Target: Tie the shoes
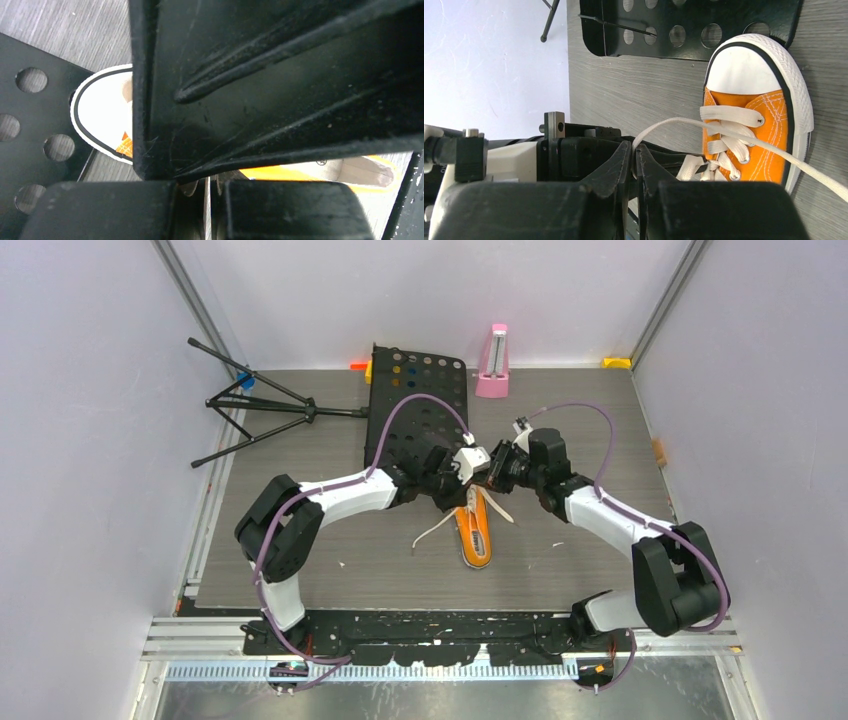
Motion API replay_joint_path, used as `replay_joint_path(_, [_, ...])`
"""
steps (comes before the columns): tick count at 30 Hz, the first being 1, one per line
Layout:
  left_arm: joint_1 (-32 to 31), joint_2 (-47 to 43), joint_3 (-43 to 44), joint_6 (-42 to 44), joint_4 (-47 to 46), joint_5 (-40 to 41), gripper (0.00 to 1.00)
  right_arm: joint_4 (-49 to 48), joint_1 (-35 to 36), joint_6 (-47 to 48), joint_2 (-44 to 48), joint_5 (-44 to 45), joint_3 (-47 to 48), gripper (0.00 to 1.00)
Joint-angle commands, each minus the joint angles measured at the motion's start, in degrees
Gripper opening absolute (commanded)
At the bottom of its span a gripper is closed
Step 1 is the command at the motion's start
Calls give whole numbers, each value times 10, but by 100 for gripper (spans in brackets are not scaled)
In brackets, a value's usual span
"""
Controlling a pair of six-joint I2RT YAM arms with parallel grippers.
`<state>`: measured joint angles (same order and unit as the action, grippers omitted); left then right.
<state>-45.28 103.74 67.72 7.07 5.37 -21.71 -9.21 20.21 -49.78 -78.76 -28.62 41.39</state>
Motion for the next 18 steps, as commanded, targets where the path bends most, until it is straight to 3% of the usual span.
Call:
replay_joint_path(1, [-1, -14, 16, 22, -46, -17, 0, -11, 2, -40, -1, 12, 33, 15])
replay_joint_path(10, [-1, -15, 20, 40, -59, -35, 0, 40, 14, -43, -31, 43, 65, 15])
replay_joint_path(18, [-1, -46, -27, 51, -100, -33, 0, 168, 15, 5, -78, 123, 119, 17])
